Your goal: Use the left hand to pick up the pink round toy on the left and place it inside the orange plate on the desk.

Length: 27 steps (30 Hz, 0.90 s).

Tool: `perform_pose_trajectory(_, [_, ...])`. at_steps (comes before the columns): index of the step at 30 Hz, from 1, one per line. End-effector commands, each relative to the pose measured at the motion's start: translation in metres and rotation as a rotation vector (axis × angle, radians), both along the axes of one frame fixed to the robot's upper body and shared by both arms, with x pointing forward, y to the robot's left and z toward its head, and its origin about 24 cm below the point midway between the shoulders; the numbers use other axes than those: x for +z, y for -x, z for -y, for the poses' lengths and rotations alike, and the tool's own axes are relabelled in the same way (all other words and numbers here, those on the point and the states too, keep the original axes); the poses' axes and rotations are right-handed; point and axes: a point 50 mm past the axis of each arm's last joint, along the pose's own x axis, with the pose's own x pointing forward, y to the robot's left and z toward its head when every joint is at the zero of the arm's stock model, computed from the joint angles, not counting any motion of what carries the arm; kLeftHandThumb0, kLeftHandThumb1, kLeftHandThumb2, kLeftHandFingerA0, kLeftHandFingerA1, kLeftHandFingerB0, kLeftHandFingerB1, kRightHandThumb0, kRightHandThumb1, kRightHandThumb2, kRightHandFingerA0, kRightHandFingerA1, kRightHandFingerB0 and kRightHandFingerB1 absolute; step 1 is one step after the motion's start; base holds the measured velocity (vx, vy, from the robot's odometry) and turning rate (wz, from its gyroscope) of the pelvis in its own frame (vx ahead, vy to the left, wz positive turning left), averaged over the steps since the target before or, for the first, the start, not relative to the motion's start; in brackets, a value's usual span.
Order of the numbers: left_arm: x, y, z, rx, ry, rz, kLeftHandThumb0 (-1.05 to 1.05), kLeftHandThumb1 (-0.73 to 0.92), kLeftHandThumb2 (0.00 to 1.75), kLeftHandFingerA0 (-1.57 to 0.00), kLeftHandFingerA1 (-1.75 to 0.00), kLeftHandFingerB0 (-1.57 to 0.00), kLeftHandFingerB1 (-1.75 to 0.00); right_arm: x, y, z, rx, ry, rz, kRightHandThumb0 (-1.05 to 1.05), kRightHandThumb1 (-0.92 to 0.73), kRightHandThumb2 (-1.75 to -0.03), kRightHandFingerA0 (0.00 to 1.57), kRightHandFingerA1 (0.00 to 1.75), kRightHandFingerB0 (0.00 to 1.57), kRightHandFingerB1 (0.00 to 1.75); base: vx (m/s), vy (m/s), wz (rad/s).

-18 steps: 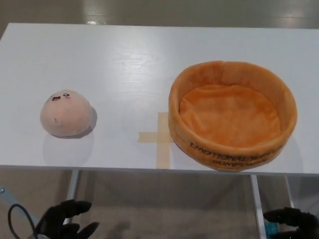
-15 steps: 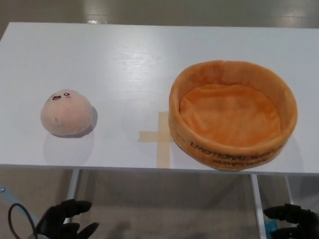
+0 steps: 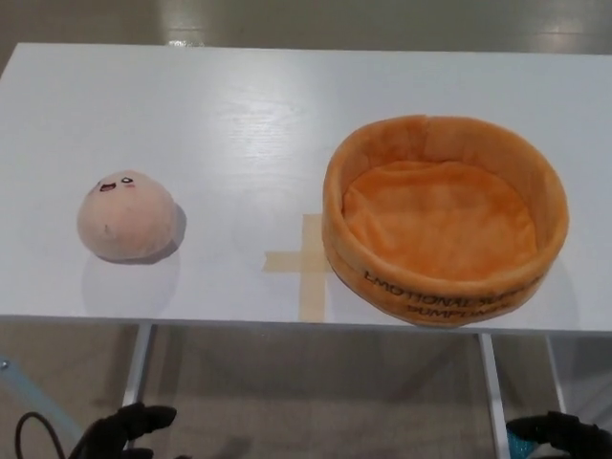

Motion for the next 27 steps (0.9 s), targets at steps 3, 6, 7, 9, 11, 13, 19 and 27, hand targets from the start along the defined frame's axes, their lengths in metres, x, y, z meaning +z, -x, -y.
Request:
perform_pose_trajectory(3, [0.002,0.012,-0.009,-0.102,0.007,-0.001,-0.30,0.60,0.58,-0.34,-0.40,-0.31,-0.32,-0.003,0.008,-0.002,0.009,0.014,0.011,-0.10,-0.64,-0.58,0.60,0.53,0.67,0.50,0.00,0.000,0.00])
perform_pose_trajectory(6, [0.013,0.009,-0.014,-0.192,0.023,0.043,-0.32,0.59,0.57,-0.38,-0.38,-0.31,-0.31,0.001,0.001,0.000,0.002,0.016,0.026,-0.09,-0.64,-0.58,0.60,0.53,0.66,0.49,0.00,0.000,0.00])
perform_pose_trajectory(7, [0.025,0.006,-0.017,-0.264,0.042,0.078,-0.34,0.60,0.58,-0.37,-0.36,-0.31,-0.31,0.004,-0.004,0.002,0.007,0.024,0.034,-0.09,-0.64,-0.58,0.61,0.53,0.66,0.49,0.00,0.000,0.00])
perform_pose_trajectory(9, [0.035,0.006,-0.018,-0.325,0.040,0.107,-0.35,0.60,0.58,-0.37,-0.35,-0.31,-0.31,0.006,-0.007,0.002,0.008,0.023,0.036,-0.10,-0.65,-0.58,0.61,0.53,0.66,0.48,0.00,0.000,0.00])
perform_pose_trajectory(11, [0.048,0.003,-0.019,-0.389,0.035,0.137,-0.37,0.60,0.59,-0.35,-0.35,-0.29,-0.31,0.009,-0.013,0.001,0.008,0.022,0.047,-0.11,-0.64,-0.58,0.60,0.52,0.66,0.49,0.00,0.000,0.00])
perform_pose_trajectory(13, [0.070,0.004,-0.017,-0.518,0.081,0.180,-0.41,0.55,0.66,-0.25,-0.37,-0.24,-0.35,0.009,-0.014,0.001,0.006,0.021,0.048,-0.11,-0.64,-0.58,0.59,0.53,0.67,0.49,0.00,0.000,0.00])
perform_pose_trajectory(19, [0.114,0.014,-0.003,-0.714,0.126,0.291,-0.36,0.46,0.61,-0.29,-0.37,-0.27,-0.35,0.004,-0.008,0.001,-0.004,0.013,0.025,-0.13,-0.64,-0.58,0.59,0.53,0.68,0.49,0.00,0.000,0.00])
perform_pose_trajectory(27, [0.165,0.022,0.021,-0.918,0.141,0.446,-0.29,0.48,0.54,-0.38,-0.35,-0.29,-0.31,0.008,-0.012,0.001,-0.006,0.009,0.047,-0.10,-0.64,-0.58,0.60,0.54,0.68,0.50,0.00,0.000,0.00])
